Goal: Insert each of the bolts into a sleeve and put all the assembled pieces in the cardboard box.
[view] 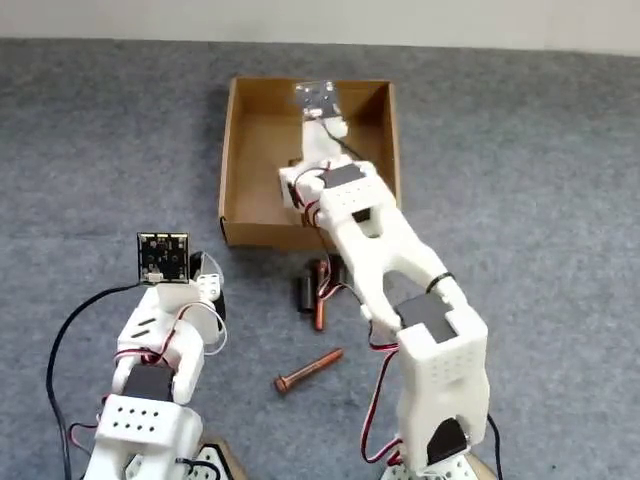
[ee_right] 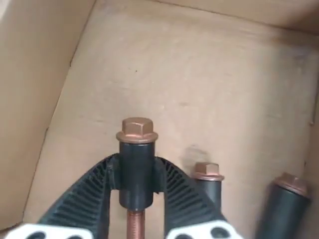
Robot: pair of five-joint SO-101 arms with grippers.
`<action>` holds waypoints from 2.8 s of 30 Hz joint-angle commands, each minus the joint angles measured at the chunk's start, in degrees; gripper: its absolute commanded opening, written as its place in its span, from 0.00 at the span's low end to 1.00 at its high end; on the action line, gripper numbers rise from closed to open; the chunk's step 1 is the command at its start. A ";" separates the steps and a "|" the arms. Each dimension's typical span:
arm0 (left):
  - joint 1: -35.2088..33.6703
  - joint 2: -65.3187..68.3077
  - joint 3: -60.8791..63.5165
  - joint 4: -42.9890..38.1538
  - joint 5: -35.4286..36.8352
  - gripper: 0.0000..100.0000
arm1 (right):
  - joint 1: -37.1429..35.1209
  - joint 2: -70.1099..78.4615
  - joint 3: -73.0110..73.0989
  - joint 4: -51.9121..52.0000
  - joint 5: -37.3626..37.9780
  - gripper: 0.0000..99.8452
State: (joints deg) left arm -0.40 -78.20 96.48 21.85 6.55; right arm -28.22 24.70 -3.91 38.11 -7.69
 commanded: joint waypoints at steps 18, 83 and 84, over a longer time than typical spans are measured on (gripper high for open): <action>-0.31 -0.66 1.27 -1.14 -0.53 0.02 | 6.37 4.18 -2.59 3.12 -1.23 0.01; -0.22 -0.66 1.27 -1.05 -4.57 0.02 | -7.52 -22.55 -15.69 58.51 -0.35 0.15; -0.22 -0.66 1.27 -1.05 -4.57 0.02 | -7.87 -24.13 -11.12 56.40 0.88 0.15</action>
State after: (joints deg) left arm -0.40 -78.20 96.48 21.85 2.59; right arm -34.64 8.53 -26.51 98.77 -8.66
